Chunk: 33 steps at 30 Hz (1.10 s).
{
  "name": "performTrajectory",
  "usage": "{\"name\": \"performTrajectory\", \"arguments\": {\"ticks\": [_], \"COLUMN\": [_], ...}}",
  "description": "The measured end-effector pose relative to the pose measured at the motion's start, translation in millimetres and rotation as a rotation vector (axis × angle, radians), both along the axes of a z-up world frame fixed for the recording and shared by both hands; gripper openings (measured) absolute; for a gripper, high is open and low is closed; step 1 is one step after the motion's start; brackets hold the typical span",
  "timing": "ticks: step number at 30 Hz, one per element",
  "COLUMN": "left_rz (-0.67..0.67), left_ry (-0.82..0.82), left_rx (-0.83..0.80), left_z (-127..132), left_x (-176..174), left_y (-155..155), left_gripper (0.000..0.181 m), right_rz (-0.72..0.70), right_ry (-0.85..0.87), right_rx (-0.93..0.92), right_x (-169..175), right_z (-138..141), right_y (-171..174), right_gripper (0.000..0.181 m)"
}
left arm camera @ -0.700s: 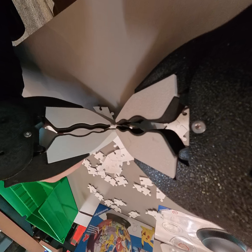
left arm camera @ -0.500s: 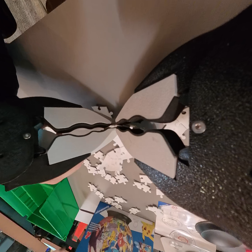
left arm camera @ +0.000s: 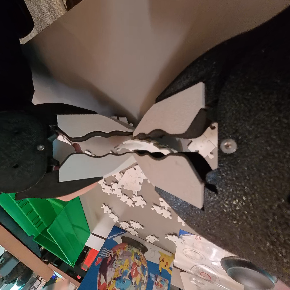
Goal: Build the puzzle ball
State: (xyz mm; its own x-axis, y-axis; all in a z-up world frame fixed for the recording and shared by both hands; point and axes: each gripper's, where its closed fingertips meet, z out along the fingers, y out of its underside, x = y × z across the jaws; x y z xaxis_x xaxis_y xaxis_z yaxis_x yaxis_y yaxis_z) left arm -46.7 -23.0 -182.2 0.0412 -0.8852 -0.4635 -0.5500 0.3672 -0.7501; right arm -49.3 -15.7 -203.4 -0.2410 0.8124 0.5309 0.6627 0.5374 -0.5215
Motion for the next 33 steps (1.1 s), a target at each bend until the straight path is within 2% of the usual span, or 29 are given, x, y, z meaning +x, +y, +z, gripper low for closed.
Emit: {"name": "performTrajectory", "arguments": {"ticks": [3,6,8,13,15,20,23,27,33], "left_rz": [-0.003,-0.023,-0.035,0.053,0.133,0.272,0.262,0.257,0.057], "left_ry": [-0.008,-0.08,-0.141,-0.235,-0.175,0.094,0.159,0.218,0.368], "left_rx": [-0.017,-0.098,-0.181,-0.305,-0.323,-0.365,-0.394,-0.404,-0.339], "left_z": [2,14,26,47,38,-8,-22,-26,-20], "left_x": [-1,-3,-8,-37,-53,-78,-72,-60,-46], "left_y": [-1,-4,-5,18,32,48,47,52,71], "left_gripper": [0.017,0.023,0.03,0.034,0.037,0.035,0.035,0.036,0.045], "right_rz": [0.001,-0.001,0.01,0.015,0.022,0.049,0.059,0.064,0.083], "right_ry": [-0.001,-0.008,-0.011,-0.019,-0.034,-0.08,-0.102,-0.115,-0.128], "right_rx": [0.01,0.019,0.013,0.019,0.009,-0.009,-0.024,-0.061,-0.081], "right_x": [0,1,2,3,6,14,20,28,30], "right_z": [0,-3,-4,-4,-3,-2,0,2,2], "right_y": [1,2,1,1,-1,-8,-12,-17,-23], "right_gripper": [0.022,0.018,0.007,0.003,0.003,0.003,0.003,0.003,0.003]}}
